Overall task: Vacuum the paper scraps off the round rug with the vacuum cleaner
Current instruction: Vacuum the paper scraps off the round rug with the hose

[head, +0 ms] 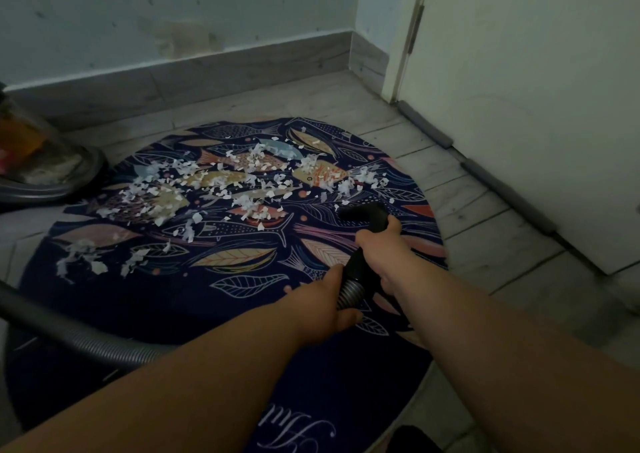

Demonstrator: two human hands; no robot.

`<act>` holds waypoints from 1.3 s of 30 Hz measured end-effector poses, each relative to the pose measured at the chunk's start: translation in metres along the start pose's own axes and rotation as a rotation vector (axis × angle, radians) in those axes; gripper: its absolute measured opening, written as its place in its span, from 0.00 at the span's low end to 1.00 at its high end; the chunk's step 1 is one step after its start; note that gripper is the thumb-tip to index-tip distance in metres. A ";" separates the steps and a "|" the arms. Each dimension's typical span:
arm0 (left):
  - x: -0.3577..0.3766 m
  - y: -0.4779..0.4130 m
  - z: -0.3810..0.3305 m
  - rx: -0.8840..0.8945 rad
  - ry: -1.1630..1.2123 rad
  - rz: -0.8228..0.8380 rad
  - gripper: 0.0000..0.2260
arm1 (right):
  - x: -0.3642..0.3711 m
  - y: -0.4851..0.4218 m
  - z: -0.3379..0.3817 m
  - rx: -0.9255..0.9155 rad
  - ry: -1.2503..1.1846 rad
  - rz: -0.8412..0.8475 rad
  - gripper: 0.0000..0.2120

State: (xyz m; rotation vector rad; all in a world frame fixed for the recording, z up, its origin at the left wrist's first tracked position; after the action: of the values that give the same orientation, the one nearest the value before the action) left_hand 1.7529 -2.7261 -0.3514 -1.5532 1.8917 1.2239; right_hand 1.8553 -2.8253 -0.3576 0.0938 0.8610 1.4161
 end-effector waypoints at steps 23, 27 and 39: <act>-0.008 -0.018 0.005 -0.022 -0.050 -0.061 0.32 | 0.011 -0.007 0.009 0.036 -0.115 0.088 0.36; -0.001 -0.022 -0.006 0.021 -0.035 -0.028 0.32 | -0.004 -0.013 0.004 0.039 -0.103 -0.015 0.36; 0.009 -0.047 -0.027 0.102 0.035 0.018 0.32 | -0.038 -0.032 -0.005 0.109 -0.119 -0.212 0.37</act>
State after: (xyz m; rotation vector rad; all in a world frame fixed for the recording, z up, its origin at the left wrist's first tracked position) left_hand 1.8001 -2.7531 -0.3610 -1.5170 1.9618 1.0959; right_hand 1.8816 -2.8672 -0.3606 0.1636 0.8239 1.1539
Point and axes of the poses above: each hand's wrist, its own y-axis away from the middle knuckle, its own x-axis out of the palm, z = x × y, the point moved 3 cm from there along -y, towards the middle knuckle, and after that the axes turned 12 degrees about -z, right-handed, at the moved point
